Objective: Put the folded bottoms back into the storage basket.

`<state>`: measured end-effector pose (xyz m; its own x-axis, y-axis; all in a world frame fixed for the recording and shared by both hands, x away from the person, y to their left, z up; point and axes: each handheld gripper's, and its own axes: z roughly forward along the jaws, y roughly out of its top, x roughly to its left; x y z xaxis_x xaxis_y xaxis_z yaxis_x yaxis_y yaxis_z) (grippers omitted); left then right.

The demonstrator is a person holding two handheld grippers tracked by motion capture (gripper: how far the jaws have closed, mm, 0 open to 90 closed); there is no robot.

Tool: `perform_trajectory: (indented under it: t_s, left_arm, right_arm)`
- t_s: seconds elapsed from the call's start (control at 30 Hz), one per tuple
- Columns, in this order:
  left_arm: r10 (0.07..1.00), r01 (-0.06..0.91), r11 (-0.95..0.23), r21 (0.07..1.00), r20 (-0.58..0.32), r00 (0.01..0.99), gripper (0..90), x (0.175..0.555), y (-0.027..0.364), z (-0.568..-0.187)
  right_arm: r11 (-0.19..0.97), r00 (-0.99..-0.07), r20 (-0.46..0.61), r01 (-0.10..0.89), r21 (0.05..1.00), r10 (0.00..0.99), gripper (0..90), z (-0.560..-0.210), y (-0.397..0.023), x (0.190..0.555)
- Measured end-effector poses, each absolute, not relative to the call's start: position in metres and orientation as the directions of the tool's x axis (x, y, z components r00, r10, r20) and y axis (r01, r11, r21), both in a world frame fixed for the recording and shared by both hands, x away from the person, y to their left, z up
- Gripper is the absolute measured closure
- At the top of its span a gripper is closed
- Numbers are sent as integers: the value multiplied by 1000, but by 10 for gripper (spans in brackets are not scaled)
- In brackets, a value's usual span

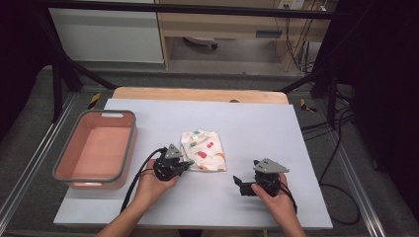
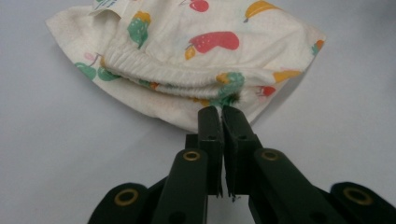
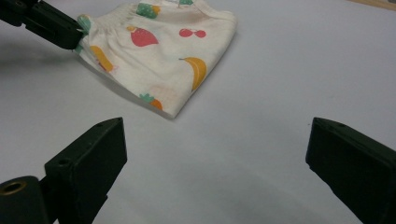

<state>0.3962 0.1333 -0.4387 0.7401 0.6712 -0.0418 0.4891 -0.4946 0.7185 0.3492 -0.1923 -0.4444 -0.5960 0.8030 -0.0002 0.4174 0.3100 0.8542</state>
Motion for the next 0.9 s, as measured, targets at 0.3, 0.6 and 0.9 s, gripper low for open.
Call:
perform_trajectory:
  t_s: [0.3,0.6,0.9]
  left_arm:
    - [651,489,-498,716,-64,756,867,382,148,-435]
    - [638,488,-511,707,-68,767,868,367,160,-430]
    - [618,495,-518,698,-95,780,869,352,170,-430]
  right_arm:
    - [319,-603,25,457,831,798,60,-445,-183,345]
    - [323,-613,58,492,808,788,122,-443,-166,340]
    - [344,-643,71,496,797,762,116,-437,-149,332]
